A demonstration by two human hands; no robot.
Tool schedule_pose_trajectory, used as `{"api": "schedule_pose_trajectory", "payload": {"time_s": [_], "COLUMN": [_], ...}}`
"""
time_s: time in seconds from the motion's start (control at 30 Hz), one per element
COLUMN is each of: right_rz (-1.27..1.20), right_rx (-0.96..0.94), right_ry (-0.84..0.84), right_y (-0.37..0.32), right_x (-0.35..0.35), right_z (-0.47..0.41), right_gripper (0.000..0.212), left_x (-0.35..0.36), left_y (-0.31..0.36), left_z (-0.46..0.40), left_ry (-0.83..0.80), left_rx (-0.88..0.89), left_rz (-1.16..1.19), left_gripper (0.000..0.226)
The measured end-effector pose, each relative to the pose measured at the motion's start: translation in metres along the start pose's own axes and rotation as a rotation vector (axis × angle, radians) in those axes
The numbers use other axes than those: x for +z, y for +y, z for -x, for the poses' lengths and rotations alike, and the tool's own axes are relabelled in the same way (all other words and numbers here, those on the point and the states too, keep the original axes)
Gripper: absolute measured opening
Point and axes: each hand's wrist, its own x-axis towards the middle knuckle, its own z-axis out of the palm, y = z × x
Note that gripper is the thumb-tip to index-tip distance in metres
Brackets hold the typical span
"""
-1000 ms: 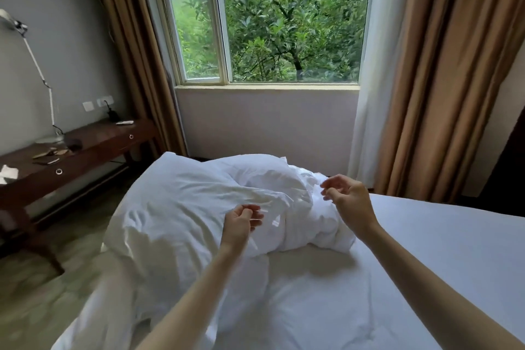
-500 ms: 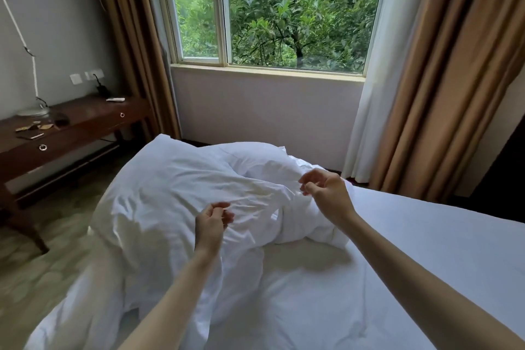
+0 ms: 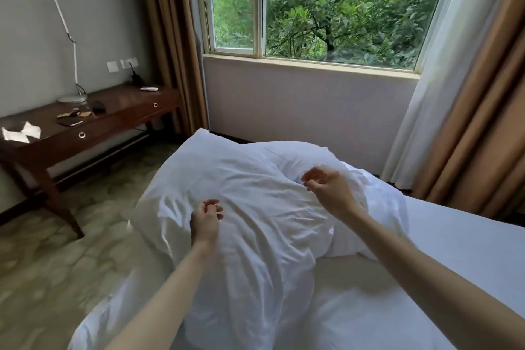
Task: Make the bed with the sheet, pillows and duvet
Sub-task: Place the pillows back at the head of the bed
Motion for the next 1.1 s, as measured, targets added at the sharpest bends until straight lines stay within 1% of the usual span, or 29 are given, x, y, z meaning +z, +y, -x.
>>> {"api": "schedule_pose_trajectory", "payload": {"time_s": [0.13,0.23,0.4,0.47,0.53,0.6,0.63,0.7,0.8,0.9,0.93,1.0,1.1], "right_rz": [0.046,0.082,0.158,0.202,0.299,0.404,0.454,0.557,0.653,0.688,0.696,0.688,0.663], "right_rx": [0.04,0.057,0.128,0.166,0.141,0.133,0.145,0.177,0.228,0.28,0.293,0.317,0.366], "right_ry": [-0.013,-0.023,-0.097,-0.162,-0.223,-0.253,-0.259,-0.266,-0.279,-0.297,-0.301,-0.298,-0.273], "right_y": [-0.014,-0.024,-0.034,-0.033,-0.031,-0.028,-0.026,-0.023,-0.018,-0.011,-0.008,-0.003,0.006], "right_x": [0.081,0.117,0.175,0.193,0.211,0.226,0.232,0.244,0.255,0.265,0.269,0.276,0.285], "right_z": [-0.036,-0.059,-0.102,-0.117,-0.132,-0.146,-0.154,-0.169,-0.192,-0.213,-0.219,-0.227,-0.23], "right_gripper": [0.02,0.017,0.02,0.025,0.035,0.046,0.051,0.06,0.071,0.074,0.075,0.079,0.09], "left_x": [-0.035,-0.054,-0.088,-0.096,-0.103,-0.107,-0.107,-0.108,-0.108,-0.108,-0.107,-0.106,-0.104], "left_y": [-0.008,-0.012,-0.038,-0.048,-0.06,-0.074,-0.08,-0.09,-0.1,-0.114,-0.118,-0.129,-0.136], "left_z": [-0.075,-0.113,-0.176,-0.191,-0.206,-0.219,-0.223,-0.229,-0.238,-0.25,-0.251,-0.252,-0.248], "left_ry": [-0.023,0.025,0.063,0.093,0.131,0.2,0.246,0.311,0.311,0.279,0.276,0.32,0.368], "left_rx": [-0.003,-0.005,-0.092,-0.109,-0.139,-0.196,-0.247,-0.355,-0.51,-0.646,-0.704,-0.791,-0.853], "left_rz": [-0.044,-0.085,-0.151,-0.178,-0.223,-0.245,-0.238,-0.263,-0.308,-0.272,-0.217,-0.051,0.189], "left_gripper": [0.019,0.02,0.023,0.026,0.027,0.037,0.042,0.044,0.056,0.069,0.076,0.09,0.098]}}
